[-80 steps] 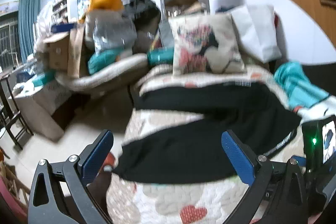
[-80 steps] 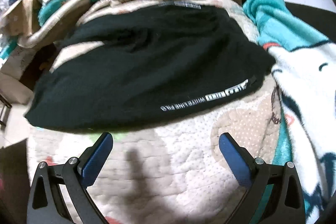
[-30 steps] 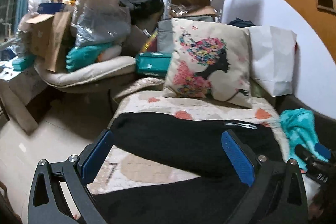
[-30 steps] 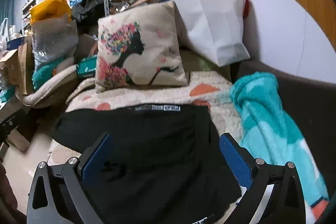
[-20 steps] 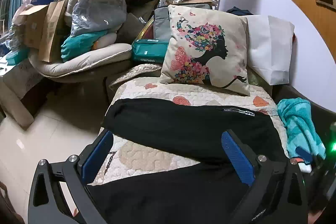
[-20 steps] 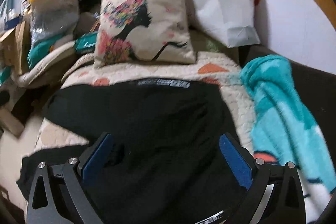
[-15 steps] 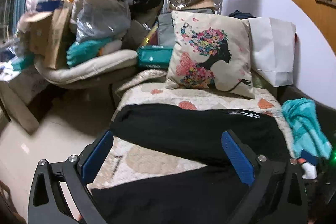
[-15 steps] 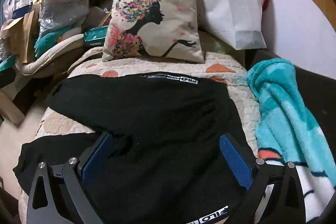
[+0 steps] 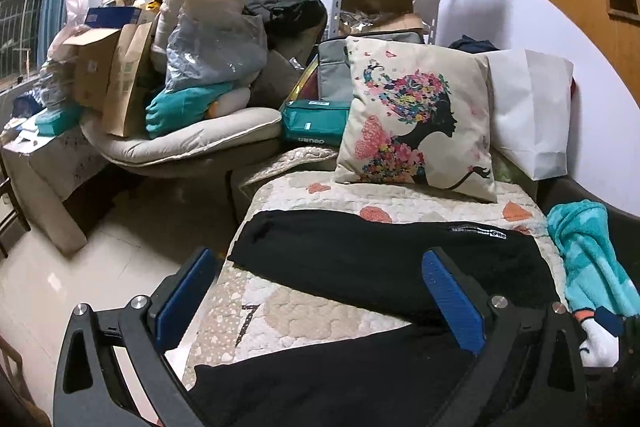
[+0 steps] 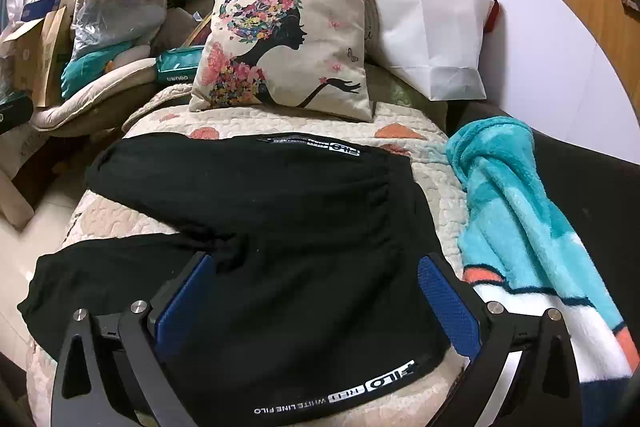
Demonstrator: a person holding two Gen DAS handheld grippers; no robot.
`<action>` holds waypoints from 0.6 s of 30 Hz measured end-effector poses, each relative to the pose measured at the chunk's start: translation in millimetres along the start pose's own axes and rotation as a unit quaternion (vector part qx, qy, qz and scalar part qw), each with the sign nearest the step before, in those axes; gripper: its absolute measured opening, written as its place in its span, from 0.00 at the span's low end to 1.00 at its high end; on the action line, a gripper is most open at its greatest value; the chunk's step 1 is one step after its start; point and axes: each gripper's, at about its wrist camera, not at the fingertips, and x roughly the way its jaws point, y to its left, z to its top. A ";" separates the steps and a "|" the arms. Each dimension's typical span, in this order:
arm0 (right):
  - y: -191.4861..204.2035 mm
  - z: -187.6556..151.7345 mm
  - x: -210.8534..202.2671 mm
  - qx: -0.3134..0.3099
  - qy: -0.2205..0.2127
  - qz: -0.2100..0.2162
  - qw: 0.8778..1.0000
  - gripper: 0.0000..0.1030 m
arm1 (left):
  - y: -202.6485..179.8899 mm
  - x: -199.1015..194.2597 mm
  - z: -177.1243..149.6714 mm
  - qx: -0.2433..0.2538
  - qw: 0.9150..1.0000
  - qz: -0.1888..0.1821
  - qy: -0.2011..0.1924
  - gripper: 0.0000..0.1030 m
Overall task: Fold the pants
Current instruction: 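Lower both open grippers toward the waistband of the black pants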
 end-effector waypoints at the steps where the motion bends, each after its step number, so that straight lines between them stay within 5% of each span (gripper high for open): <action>1: 1.1 0.4 -1.6 -0.002 -0.001 -0.001 1.000 1.00 | 2.7 0.3 0.0 -0.007 1.000 -0.001 0.003 1.00; 10: -4.7 21.0 -37.8 0.010 -0.066 -0.027 0.997 1.00 | 8.3 3.4 -2.1 -0.020 1.000 0.005 0.011 1.00; 18: -8.7 22.5 -15.2 0.017 -0.017 -0.006 1.000 1.00 | 2.6 6.9 -5.6 -0.009 1.000 0.008 0.014 1.00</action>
